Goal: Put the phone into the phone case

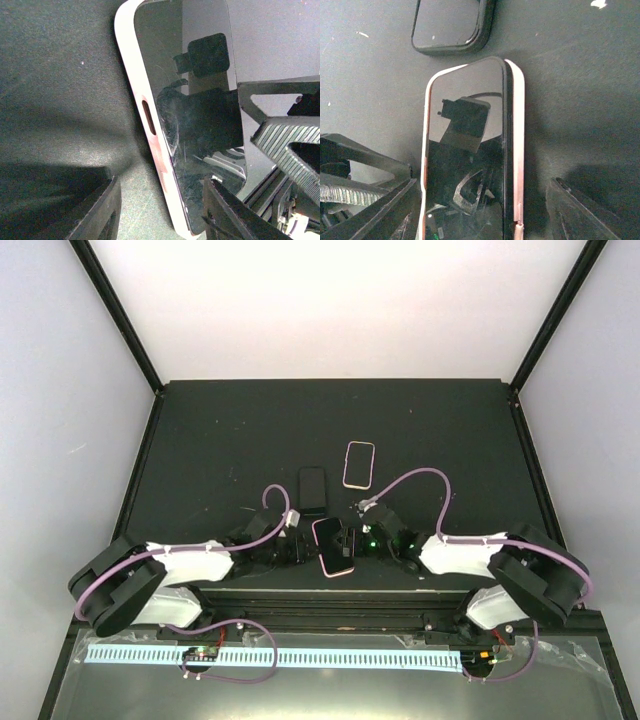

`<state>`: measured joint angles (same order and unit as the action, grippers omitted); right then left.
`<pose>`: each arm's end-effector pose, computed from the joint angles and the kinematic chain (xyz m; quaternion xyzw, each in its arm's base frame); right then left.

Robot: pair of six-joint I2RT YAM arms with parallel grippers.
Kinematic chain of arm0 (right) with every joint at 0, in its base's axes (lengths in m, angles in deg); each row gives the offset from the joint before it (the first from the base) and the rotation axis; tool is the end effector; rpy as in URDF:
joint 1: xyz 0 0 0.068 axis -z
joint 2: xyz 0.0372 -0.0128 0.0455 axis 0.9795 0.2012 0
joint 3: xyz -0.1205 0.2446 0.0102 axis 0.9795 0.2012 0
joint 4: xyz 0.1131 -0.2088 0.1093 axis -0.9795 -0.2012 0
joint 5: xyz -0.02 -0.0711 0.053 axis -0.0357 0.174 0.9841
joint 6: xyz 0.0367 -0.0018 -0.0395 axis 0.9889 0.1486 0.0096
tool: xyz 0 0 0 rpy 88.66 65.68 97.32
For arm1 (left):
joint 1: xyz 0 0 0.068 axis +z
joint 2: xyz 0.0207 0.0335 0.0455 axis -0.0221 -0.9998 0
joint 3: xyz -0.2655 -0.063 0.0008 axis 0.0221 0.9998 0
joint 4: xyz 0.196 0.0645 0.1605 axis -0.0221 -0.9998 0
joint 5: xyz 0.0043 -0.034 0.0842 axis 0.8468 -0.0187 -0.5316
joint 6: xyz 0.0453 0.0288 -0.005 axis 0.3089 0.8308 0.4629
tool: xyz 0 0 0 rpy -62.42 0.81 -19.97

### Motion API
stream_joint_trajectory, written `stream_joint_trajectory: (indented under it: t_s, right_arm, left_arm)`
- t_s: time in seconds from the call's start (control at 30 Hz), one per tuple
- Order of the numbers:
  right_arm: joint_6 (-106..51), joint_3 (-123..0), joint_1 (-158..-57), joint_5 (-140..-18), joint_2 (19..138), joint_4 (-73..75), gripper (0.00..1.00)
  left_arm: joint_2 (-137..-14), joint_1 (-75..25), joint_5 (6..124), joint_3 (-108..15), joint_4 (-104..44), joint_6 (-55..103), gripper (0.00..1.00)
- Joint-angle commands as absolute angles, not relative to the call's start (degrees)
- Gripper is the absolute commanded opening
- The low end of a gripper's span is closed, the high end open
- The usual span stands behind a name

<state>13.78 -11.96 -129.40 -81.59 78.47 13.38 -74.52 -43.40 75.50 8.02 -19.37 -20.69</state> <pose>0.1538 0.1950 0.1346 -0.0400 0.9150 0.3316 0.2261 0.1428 -0.1572 0.1213 -0.0318 0.9101 -0.3925 0.1292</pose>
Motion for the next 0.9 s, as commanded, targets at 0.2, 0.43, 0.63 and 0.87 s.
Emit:
stream_joint_trajectory:
  t_s: [0.2,0.43,0.63,0.87]
  right_arm:
    - [16.9,-11.3,-129.1,-74.4,84.8,22.4,0.69]
    - [22.0,-11.5,-128.9,-68.2,85.4,29.8,0.69]
    - [28.6,-8.9,-128.7,-64.2,85.4,39.6,0.68]
    - [33.3,-7.5,-128.7,-61.3,88.0,47.6,0.67]
  left_arm:
    - [-76.7,-42.8,76.5,6.9,-17.0,-19.0,0.44]
    - [-77.1,-42.9,78.0,9.1,-12.9,-20.1,0.4]
    - [-73.6,-42.6,76.6,11.4,-14.6,-19.2,0.41]
    - [-68.8,-42.2,73.9,13.5,-19.0,-17.7,0.42]
